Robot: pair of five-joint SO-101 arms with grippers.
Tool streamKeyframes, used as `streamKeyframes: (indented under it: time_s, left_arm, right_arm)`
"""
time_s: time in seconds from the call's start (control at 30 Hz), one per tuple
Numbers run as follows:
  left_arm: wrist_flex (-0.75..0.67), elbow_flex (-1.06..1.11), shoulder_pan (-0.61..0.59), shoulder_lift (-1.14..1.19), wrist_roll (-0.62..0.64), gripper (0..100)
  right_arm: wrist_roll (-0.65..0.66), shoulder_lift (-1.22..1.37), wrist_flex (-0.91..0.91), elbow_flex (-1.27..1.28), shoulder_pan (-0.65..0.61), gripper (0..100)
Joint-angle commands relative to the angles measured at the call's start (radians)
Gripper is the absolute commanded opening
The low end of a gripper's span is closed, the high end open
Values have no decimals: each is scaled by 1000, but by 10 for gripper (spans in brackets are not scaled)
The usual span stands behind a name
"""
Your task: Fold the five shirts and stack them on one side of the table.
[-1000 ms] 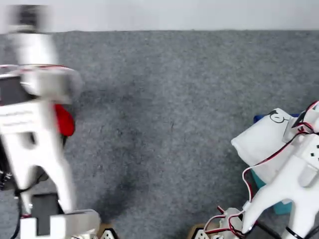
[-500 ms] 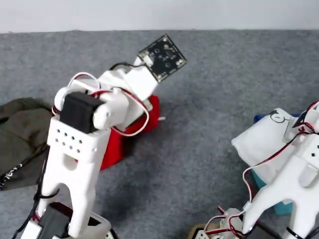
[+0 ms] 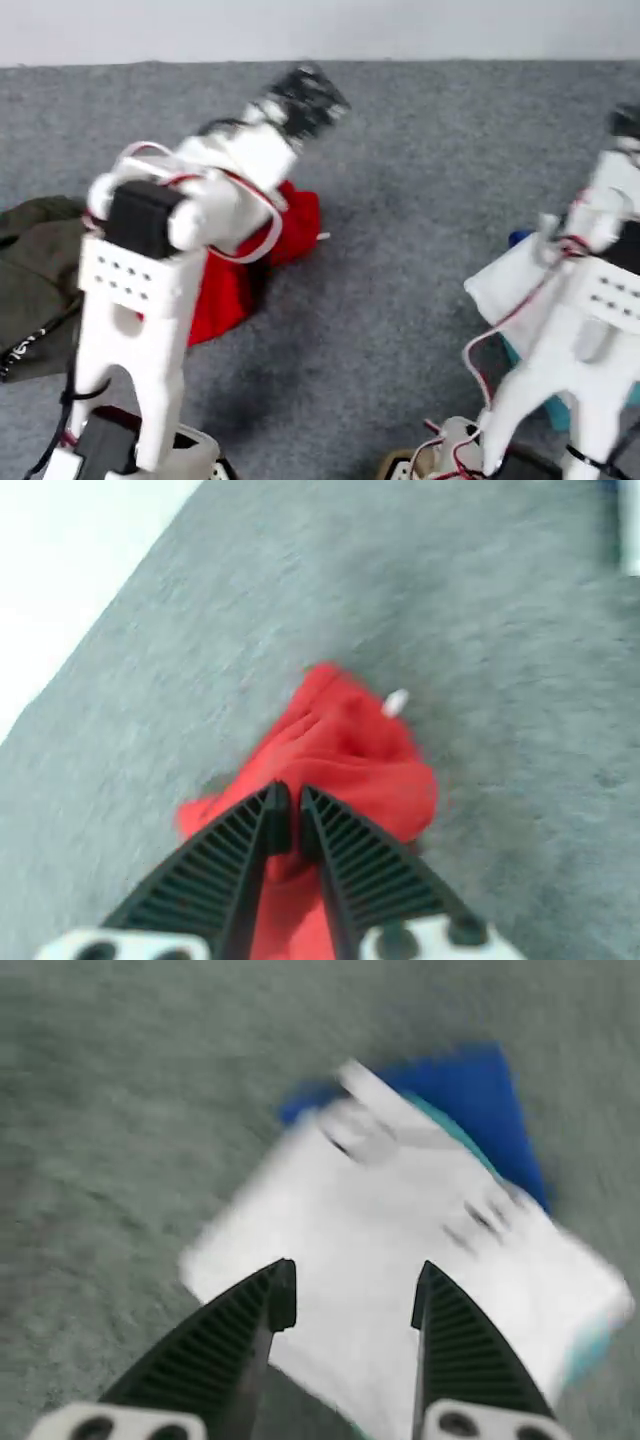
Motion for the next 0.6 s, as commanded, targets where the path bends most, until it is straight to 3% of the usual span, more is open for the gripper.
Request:
streamKeyframes:
  time_s: [0.0,0.13,0.27,0.43,0.57]
  left_arm:
    - [21,41,-106,-41,-3,12]
    - [21,154,-101,-41,-3,12]
    - [20,225,-8,-41,-3,12]
    - [-5,219,215,-34,-5,13]
    - [-146,173,347,-29,-5,13]
  right_arm:
    - [9,41,-128,-3,-236,198]
    - [9,232,-239,-9,-426,198]
    - [8,341,-220,-31,-484,198]
    - [9,312,-156,-86,-366,198]
    - [6,266,-105,-92,-186,198]
